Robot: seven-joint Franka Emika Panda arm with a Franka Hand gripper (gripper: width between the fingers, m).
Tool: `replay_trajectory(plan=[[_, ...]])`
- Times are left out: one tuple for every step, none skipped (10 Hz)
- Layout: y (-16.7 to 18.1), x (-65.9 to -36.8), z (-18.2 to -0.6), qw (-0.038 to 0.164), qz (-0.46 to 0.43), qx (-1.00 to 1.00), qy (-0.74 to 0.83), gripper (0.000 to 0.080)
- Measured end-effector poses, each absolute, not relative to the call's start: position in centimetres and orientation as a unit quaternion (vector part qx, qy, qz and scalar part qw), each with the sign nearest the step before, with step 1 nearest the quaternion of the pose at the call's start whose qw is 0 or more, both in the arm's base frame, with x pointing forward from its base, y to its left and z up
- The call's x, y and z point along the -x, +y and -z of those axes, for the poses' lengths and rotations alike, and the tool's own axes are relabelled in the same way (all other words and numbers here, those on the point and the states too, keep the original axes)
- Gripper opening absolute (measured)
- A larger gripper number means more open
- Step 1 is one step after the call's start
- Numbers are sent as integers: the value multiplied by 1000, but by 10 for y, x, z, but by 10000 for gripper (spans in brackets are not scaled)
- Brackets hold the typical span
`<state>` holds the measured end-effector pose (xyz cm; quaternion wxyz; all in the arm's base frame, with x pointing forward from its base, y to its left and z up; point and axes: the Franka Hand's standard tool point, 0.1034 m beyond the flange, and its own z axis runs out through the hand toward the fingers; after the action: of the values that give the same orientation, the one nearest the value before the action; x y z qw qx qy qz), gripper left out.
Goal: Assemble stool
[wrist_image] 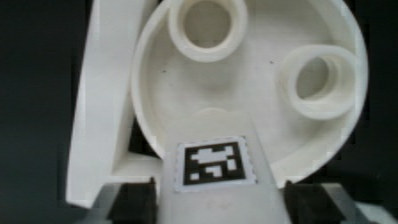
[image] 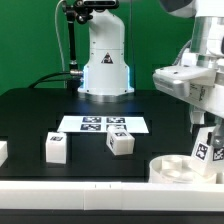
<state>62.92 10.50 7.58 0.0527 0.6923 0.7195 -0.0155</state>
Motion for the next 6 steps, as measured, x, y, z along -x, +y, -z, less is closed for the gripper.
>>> replay_trajectory(plan=[[103,-629,-76,51,15,-732,679,343],[102,-626,-76,47,23,-760,648,343],[103,-625,-76,39,25,-800,598,343],[103,-626,-76,39,26,-824,565,343],[103,-626,-76,39,25,-838,544,343],[104,-626,-76,40,24,-856,515,343]])
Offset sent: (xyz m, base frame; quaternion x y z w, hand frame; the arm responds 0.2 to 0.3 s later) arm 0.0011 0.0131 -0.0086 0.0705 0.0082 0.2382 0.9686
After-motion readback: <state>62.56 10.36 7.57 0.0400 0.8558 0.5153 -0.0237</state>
